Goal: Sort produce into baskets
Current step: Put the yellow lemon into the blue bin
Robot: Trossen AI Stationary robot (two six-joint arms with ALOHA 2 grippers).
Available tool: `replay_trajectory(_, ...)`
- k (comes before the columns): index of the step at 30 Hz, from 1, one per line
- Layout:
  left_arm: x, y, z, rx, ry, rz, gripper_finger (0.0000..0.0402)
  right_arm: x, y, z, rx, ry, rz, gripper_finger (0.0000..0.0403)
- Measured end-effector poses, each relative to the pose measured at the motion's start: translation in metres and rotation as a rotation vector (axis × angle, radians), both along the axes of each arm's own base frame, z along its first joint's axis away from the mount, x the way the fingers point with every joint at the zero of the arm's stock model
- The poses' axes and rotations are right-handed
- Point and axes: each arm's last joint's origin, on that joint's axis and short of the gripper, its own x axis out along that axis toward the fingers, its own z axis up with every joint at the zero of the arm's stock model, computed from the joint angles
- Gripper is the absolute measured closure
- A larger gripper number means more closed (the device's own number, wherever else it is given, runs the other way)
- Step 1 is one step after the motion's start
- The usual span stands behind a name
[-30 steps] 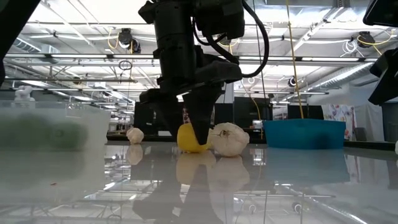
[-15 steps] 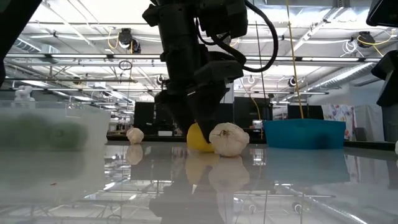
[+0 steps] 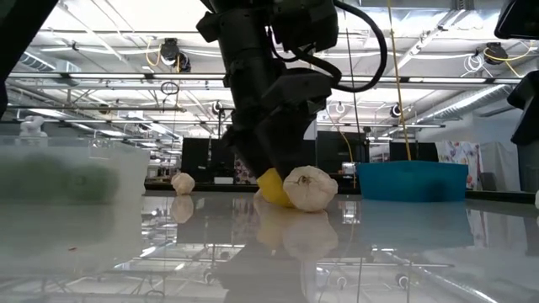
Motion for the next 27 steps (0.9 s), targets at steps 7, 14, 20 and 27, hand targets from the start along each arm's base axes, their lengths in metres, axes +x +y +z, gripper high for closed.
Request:
replay_trajectory(7,-0.0001,0.0,-0.0001,0.019,0.0,-0.056,0.0151,0.0012,-0.0007,0.0007,0.019,-0.023,-0.05,0.0133)
replay_trajectory(14,0.0,0.0001,-0.0001,0.037,-0.002,-0.099,0.0151,0.002,-0.0009,0.0015,0.028,-0.049,-0.086,0.0133)
replay_trajectory(20,0.0,0.0001,-0.0001,0.044,-0.002,-0.115,0.0151,0.0029,-0.0007,0.0025,0.022,-0.073,-0.095,0.0133)
replay_trajectory(27,0.0,-0.0001,-0.0001,0.047,-0.003,-0.122,0.0151,0.0032,-0.0009,0.0027,0.016,-0.082,-0.102,0.0133)
